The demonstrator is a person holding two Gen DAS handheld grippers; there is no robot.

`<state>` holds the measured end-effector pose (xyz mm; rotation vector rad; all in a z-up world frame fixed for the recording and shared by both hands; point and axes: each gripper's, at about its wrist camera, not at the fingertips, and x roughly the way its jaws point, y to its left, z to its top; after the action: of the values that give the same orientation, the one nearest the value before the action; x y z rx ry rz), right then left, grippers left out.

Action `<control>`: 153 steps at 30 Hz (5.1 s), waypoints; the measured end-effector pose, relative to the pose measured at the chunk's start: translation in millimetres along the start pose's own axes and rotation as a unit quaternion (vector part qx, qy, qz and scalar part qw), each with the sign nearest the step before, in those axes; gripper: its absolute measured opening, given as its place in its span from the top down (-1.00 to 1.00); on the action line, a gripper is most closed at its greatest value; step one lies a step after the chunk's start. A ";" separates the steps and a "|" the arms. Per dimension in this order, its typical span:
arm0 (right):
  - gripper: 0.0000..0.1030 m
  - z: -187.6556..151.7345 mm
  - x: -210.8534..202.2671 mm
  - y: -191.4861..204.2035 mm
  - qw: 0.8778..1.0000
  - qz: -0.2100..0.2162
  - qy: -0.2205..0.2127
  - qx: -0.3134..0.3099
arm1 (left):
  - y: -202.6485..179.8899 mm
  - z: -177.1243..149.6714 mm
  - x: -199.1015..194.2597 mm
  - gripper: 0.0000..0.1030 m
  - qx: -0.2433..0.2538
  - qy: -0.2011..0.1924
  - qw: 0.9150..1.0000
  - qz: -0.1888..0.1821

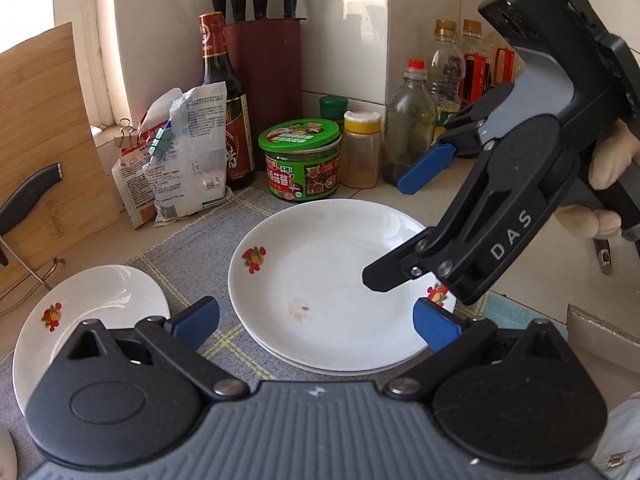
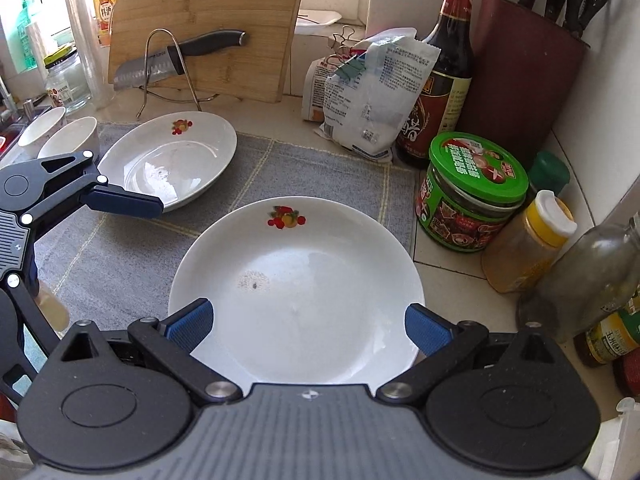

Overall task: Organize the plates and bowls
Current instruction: 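Open the right gripper and release the fruit-print plate on the stack, then move the right gripper to the white deep fruit-print plate and grasp its rim, then lift the deep plate off the mat with the right gripper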

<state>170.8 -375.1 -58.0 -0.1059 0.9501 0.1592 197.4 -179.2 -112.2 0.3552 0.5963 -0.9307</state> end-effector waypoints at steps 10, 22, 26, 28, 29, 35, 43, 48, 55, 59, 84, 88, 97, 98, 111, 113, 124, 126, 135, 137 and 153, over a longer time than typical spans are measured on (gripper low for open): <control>-1.00 -2.2 -11.8 22.9 0.998 -0.003 -0.043 0.036 | 7.2 -16.0 -37.1 -0.99 -0.039 -0.030 0.998 0.030; -1.00 -0.1 -15.6 75.4 0.998 -0.001 -0.055 0.017 | 36.5 -54.2 -76.0 -0.99 -0.105 -0.019 0.990 0.095; -1.00 6.7 -8.0 81.4 0.998 0.025 -0.055 0.001 | 48.6 -67.7 -76.6 -0.99 -0.151 0.002 0.980 0.131; -1.00 10.4 -2.6 81.9 0.998 0.038 -0.053 -0.008 | 53.5 -73.6 -74.6 -0.99 -0.170 0.015 0.972 0.160; -1.00 12.9 0.9 81.7 0.998 0.045 -0.052 -0.015 | 55.8 -75.6 -73.3 -0.99 -0.180 0.019 0.968 0.172; -1.00 30.7 23.5 73.5 0.994 0.092 -0.047 -0.048 | 65.6 -84.9 -60.7 -0.99 -0.226 0.053 0.942 0.243; -1.00 52.6 47.8 69.5 0.987 0.144 -0.032 -0.066 | 73.7 -87.7 -30.4 -0.99 -0.233 0.087 0.935 0.252; -1.00 61.6 54.1 70.9 0.988 0.137 -0.028 -0.069 | 83.0 -86.7 -12.4 -0.99 -0.213 0.093 0.948 0.219; -1.00 71.3 59.1 69.0 0.992 0.115 -0.017 -0.057 | 102.9 -86.8 1.7 -0.99 -0.197 0.080 0.959 0.186; -1.00 82.0 67.8 69.0 0.991 0.121 -0.005 -0.049 | 115.6 -85.0 7.5 -1.00 -0.175 0.076 0.966 0.172; -1.00 164.5 176.3 70.7 0.967 0.217 0.082 -0.100 | 126.4 -91.7 4.1 -1.00 -0.137 0.039 0.979 0.144; -0.99 172.4 187.6 73.5 0.963 0.233 0.089 -0.106 | 125.7 -91.7 3.4 -1.00 -0.137 0.037 0.979 0.144; -0.89 179.1 200.3 74.9 0.954 0.261 0.102 -0.102 | 126.0 -93.4 3.9 -1.00 -0.136 0.034 0.980 0.145; -0.89 179.2 200.3 74.4 0.954 0.264 0.102 -0.103 | 126.1 -93.5 3.9 -1.00 -0.135 0.033 0.980 0.145; -0.91 183.5 201.7 71.2 0.951 0.274 0.107 -0.098 | 123.6 -94.1 2.9 -1.00 -0.128 0.027 0.980 0.147; -0.91 183.6 201.8 70.0 0.950 0.276 0.109 -0.097 | 121.1 -92.6 3.3 -1.00 -0.120 0.027 0.981 0.151; -0.93 182.2 200.4 76.7 0.950 0.271 0.111 -0.109 | 122.0 -89.7 3.7 -1.00 -0.121 0.030 0.981 0.149; -0.93 181.7 200.2 76.7 0.950 0.271 0.112 -0.105 | 121.4 -89.2 4.0 -1.00 -0.120 0.033 0.981 0.149; -0.93 176.3 195.5 82.0 0.951 0.268 0.116 -0.103 | 116.7 -87.0 1.9 -0.99 -0.105 0.041 0.982 0.152; -0.93 175.1 193.1 83.9 0.951 0.268 0.116 -0.103 | 115.6 -87.5 0.5 -0.98 -0.105 0.043 0.982 0.151; -0.93 162.5 164.4 93.4 0.952 0.269 0.103 -0.102 | 95.4 -88.6 -28.5 -0.98 -0.107 0.040 0.982 0.153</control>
<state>377.9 -242.7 -100.2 -0.0511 1.1540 0.7645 234.9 -61.0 -161.0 0.2829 0.6867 -0.5528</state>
